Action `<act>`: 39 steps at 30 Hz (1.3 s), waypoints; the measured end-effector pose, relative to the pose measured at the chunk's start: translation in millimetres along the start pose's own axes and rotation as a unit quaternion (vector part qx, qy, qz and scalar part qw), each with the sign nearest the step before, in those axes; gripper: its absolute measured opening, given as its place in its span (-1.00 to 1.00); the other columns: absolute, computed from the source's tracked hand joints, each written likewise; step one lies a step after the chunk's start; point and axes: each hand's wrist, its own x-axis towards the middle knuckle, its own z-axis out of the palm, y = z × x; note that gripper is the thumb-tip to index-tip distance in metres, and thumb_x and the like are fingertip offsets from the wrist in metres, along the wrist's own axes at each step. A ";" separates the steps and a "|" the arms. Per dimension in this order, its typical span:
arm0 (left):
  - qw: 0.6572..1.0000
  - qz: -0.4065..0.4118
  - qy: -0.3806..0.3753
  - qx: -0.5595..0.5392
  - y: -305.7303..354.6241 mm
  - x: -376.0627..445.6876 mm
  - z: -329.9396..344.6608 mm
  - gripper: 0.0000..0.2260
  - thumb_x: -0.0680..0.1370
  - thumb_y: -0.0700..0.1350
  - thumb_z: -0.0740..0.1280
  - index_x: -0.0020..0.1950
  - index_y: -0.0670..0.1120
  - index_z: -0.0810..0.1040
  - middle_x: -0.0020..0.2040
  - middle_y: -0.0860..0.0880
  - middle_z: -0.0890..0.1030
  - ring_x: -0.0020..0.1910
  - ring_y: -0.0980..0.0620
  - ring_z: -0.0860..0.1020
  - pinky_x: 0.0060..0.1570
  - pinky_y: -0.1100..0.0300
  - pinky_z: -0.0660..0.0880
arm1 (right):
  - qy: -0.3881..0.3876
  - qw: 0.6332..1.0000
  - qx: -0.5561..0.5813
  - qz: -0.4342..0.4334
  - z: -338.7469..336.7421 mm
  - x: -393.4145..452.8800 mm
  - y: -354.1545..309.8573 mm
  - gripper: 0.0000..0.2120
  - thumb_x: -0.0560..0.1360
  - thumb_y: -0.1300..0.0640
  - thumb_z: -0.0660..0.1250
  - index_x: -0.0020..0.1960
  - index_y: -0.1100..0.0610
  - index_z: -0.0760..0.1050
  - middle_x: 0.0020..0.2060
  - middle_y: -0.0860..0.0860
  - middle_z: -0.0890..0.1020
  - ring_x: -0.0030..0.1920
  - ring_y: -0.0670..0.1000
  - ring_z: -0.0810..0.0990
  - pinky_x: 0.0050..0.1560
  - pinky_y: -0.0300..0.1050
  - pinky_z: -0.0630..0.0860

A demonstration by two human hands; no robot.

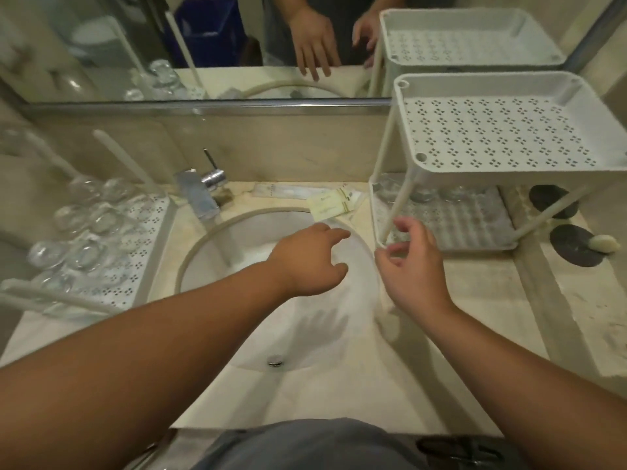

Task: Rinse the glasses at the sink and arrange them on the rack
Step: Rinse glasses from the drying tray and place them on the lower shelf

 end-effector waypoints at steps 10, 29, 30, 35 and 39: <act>0.983 -0.041 0.153 -0.093 -79.5 -73.2 -81.0 -0.38 0.47 -0.04 0.35 0.53 0.09 0.29 0.50 0.03 0.30 0.43 0.05 0.34 0.29 0.21 0.32 | -0.060 0.990 0.036 -0.123 93.4 -6.9 -113.9 -0.60 0.45 0.17 0.37 0.20 -0.13 0.37 0.15 -0.15 0.42 -0.09 -0.21 0.58 -0.19 -0.41 0.48; 0.930 -0.186 0.279 -0.148 -248.1 -194.2 -200.0 -0.27 0.46 0.09 0.37 0.56 0.24 0.11 0.64 0.01 -0.14 0.51 -0.06 0.29 0.01 0.40 0.24 | -0.216 0.935 -0.096 -0.265 274.0 13.7 -296.5 -0.25 0.42 -0.03 0.40 0.44 -0.36 0.06 0.60 -0.03 -0.16 0.04 0.06 0.65 0.11 0.09 0.58; 0.927 -0.190 0.287 -0.150 -256.9 -197.5 -201.7 -0.28 0.47 0.09 0.37 0.56 0.22 0.12 0.64 0.00 -0.11 0.51 -0.05 0.29 0.04 0.41 0.26 | -0.227 0.930 -0.100 -0.273 283.7 15.6 -302.3 -0.25 0.43 -0.03 0.40 0.45 -0.36 0.05 0.60 -0.04 -0.15 0.15 0.11 0.62 0.13 0.10 0.57; 0.915 -0.193 0.321 -0.152 -293.1 -206.1 -208.8 -0.34 0.51 0.06 0.38 0.57 0.08 0.20 0.53 -0.04 0.29 0.45 0.00 0.34 0.26 0.23 0.24 | -0.251 0.903 -0.121 -0.326 328.3 23.7 -330.2 -0.30 0.45 0.05 0.40 0.50 -0.15 0.17 0.44 -0.05 0.31 0.18 0.00 0.54 0.16 -0.01 0.53; 0.908 -0.201 0.336 -0.151 -316.7 -203.1 -211.7 -0.41 0.54 0.05 0.35 0.54 0.06 0.28 0.45 -0.04 0.41 0.37 -0.02 0.43 0.23 0.18 0.34 | -0.253 0.880 -0.182 -0.359 359.1 37.9 -350.8 -0.40 0.45 0.07 0.44 0.43 -0.05 0.31 0.33 -0.02 0.42 0.18 0.00 0.52 0.10 -0.14 0.43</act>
